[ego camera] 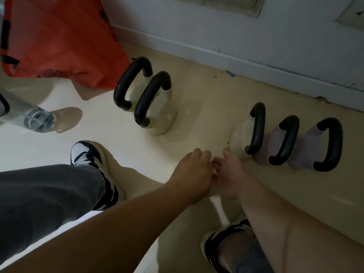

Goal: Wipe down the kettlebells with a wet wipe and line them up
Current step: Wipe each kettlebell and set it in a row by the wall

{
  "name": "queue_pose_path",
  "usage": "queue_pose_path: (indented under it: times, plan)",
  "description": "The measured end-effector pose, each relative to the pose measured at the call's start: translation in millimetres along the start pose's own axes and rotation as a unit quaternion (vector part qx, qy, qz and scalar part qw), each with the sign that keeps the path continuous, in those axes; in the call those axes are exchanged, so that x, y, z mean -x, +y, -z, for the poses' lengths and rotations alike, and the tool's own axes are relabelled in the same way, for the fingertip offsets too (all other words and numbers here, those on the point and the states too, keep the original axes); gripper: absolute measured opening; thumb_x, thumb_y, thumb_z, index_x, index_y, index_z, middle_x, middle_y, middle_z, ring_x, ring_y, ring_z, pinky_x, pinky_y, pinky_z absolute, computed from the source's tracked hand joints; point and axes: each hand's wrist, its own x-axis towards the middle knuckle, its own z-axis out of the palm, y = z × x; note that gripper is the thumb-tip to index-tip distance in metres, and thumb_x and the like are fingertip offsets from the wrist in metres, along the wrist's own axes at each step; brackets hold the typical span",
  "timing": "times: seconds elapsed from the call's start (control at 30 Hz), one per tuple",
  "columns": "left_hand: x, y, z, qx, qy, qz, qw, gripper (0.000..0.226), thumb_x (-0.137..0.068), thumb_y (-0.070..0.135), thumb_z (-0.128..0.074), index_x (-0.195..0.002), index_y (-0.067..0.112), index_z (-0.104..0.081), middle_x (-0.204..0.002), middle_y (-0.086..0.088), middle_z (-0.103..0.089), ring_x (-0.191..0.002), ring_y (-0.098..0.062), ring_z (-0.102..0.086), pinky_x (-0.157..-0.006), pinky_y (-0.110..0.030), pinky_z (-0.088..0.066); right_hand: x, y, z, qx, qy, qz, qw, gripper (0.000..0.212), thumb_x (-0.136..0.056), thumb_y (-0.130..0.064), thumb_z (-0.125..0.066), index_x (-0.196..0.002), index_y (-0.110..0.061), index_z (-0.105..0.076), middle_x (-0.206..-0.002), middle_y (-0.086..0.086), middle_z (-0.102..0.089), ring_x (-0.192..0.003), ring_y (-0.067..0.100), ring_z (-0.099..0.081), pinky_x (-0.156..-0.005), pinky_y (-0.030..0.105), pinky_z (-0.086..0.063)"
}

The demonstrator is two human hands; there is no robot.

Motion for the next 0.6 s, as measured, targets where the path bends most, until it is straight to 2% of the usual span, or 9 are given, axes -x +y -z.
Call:
queue_pose_path:
  times: [0.1,0.17,0.2,0.27,0.33,0.37,0.47,0.53,0.6]
  plan:
    - [-48,10,23,-0.004,-0.166,0.081,0.983,0.022,-0.094,0.035,-0.054,-0.092,0.015,-0.064,-0.092,-0.003,-0.055,-0.095,-0.026,-0.057,-0.072,-0.036,-0.044,-1,4,1,-0.034,0.002,-0.007,0.999,0.077,-0.1,-0.068,-0.03,-0.134,-0.007,-0.062,-0.126,0.018,-0.071,-0.122,0.033,-0.064,-0.112,0.045,-0.044]
    - [-53,9,24,0.011,-0.171,0.085,0.982,0.021,-0.092,0.033,-0.056,-0.079,0.017,-0.057,-0.082,0.0,-0.05,-0.09,-0.025,-0.06,-0.07,-0.036,-0.046,2,4,-1,-0.025,0.006,-0.003,1.0,0.079,-0.099,-0.068,-0.032,-0.136,-0.004,-0.059,-0.131,0.021,-0.067,-0.126,0.035,-0.062,-0.115,0.046,-0.043]
    - [-45,6,23,0.004,-0.144,0.066,0.987,0.018,-0.093,0.032,-0.055,-0.086,0.017,-0.06,-0.085,0.0,-0.049,-0.093,-0.025,-0.06,-0.07,-0.037,-0.047,2,3,-2,-0.016,0.01,-0.002,1.0,0.081,-0.098,-0.07,-0.033,-0.136,-0.004,-0.059,-0.133,0.023,-0.066,-0.127,0.037,-0.061,-0.115,0.047,-0.043]
    - [-14,-2,9,0.028,-0.069,0.039,0.996,0.029,-0.095,0.028,-0.054,-0.12,0.017,-0.061,-0.111,-0.004,-0.053,-0.108,-0.026,-0.057,-0.078,-0.038,-0.053,3,1,-2,0.014,0.014,0.003,1.0,0.08,-0.097,-0.07,-0.034,-0.136,-0.005,-0.06,-0.13,0.022,-0.067,-0.125,0.038,-0.062,-0.112,0.049,-0.045]
    - [26,-14,-10,0.053,0.005,0.015,0.998,0.056,-0.096,0.021,-0.052,-0.15,0.016,-0.04,-0.15,-0.01,-0.041,-0.133,-0.029,-0.046,-0.097,-0.039,-0.053,4,-2,-5,0.035,0.006,0.011,0.999,0.077,-0.101,-0.066,-0.029,-0.136,-0.005,-0.059,-0.125,0.02,-0.071,-0.121,0.035,-0.065,-0.107,0.047,-0.049]
    - [45,-21,-18,0.054,0.054,-0.009,0.997,0.061,-0.097,0.016,-0.047,-0.156,0.012,-0.033,-0.159,-0.015,-0.034,-0.142,-0.031,-0.04,-0.105,-0.039,-0.048,6,-3,-7,0.045,0.003,0.014,0.999,0.076,-0.103,-0.064,-0.027,-0.137,-0.003,-0.057,-0.126,0.019,-0.07,-0.12,0.035,-0.065,-0.103,0.046,-0.052]
    - [70,-36,-38,0.031,0.143,-0.059,0.987,0.061,-0.095,0.011,-0.03,-0.155,0.002,-0.032,-0.161,-0.022,-0.029,-0.148,-0.035,-0.034,-0.115,-0.038,-0.038,9,-4,-13,0.055,0.009,0.025,0.998,0.073,-0.105,-0.061,-0.028,-0.14,-0.001,-0.051,-0.128,0.018,-0.067,-0.121,0.034,-0.063,-0.101,0.047,-0.053]
    - [55,-32,-30,0.044,0.104,-0.042,0.993,0.064,-0.092,0.01,-0.03,-0.156,0.003,-0.031,-0.161,-0.021,-0.029,-0.147,-0.035,-0.034,-0.114,-0.039,-0.041,11,-5,-15,0.047,0.009,0.02,0.999,0.07,-0.106,-0.059,-0.026,-0.137,-0.003,-0.053,-0.127,0.017,-0.067,-0.119,0.031,-0.064,-0.1,0.045,-0.052]
    - [25,-17,-9,0.022,0.041,-0.004,0.999,0.057,-0.094,0.015,-0.034,-0.15,0.008,-0.041,-0.15,-0.015,-0.04,-0.135,-0.031,-0.044,-0.104,-0.037,-0.047,10,-4,-13,0.027,0.004,0.008,1.0,0.071,-0.105,-0.061,-0.023,-0.134,-0.005,-0.057,-0.12,0.014,-0.071,-0.112,0.027,-0.065,-0.091,0.04,-0.052]
